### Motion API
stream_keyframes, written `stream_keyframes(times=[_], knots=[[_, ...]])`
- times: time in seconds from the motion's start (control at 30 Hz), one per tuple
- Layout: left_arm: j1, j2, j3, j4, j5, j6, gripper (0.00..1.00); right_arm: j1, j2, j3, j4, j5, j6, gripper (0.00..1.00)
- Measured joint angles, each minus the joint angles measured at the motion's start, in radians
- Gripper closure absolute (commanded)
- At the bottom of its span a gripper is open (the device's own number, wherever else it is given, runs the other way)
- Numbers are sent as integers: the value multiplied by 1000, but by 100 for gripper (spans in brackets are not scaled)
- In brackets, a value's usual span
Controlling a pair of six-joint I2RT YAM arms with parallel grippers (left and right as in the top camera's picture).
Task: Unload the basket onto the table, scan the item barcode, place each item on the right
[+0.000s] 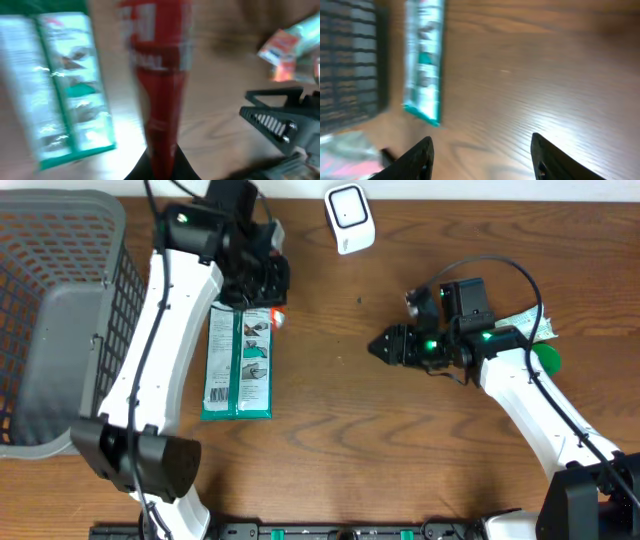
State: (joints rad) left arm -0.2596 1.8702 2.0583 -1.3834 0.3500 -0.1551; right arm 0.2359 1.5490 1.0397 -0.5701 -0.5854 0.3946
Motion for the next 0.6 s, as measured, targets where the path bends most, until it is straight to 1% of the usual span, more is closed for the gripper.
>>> stream_keyframes(times=[0.1, 0.13, 0.2, 0.27, 0.3, 0.33, 0.4, 0.53, 0.57, 0.6], knots=[[-12, 0, 159, -94, -125, 7, 93, 0, 0, -1, -81, 95, -16, 36], [-12, 0, 201, -109, -164, 13, 93, 0, 0, -1, -100, 116, -24, 31], [-11, -2, 262, -100, -229, 33, 93, 0, 0, -1, -139, 155, -41, 26], [-11, -3, 280, -58, -272, 72, 93, 0, 0, -1, -172, 178, -51, 21], [-12, -3, 281, -36, -286, 95, 93, 0, 0, -1, -189, 186, -55, 12], [-14, -2, 281, -17, -300, 116, 93, 0, 0, -1, -205, 192, -58, 1], [-24, 5, 281, 26, -321, 164, 93, 2, 0, -1, -235, 204, -65, 1], [-55, 26, 280, 143, -343, 270, 92, 2, 0, -1, -237, 211, -67, 1], [-61, 33, 280, 162, -346, 290, 85, 2, 0, -1, -235, 213, -67, 1], [-69, 42, 280, 173, -348, 308, 84, 2, 0, -1, -234, 214, -67, 1]])
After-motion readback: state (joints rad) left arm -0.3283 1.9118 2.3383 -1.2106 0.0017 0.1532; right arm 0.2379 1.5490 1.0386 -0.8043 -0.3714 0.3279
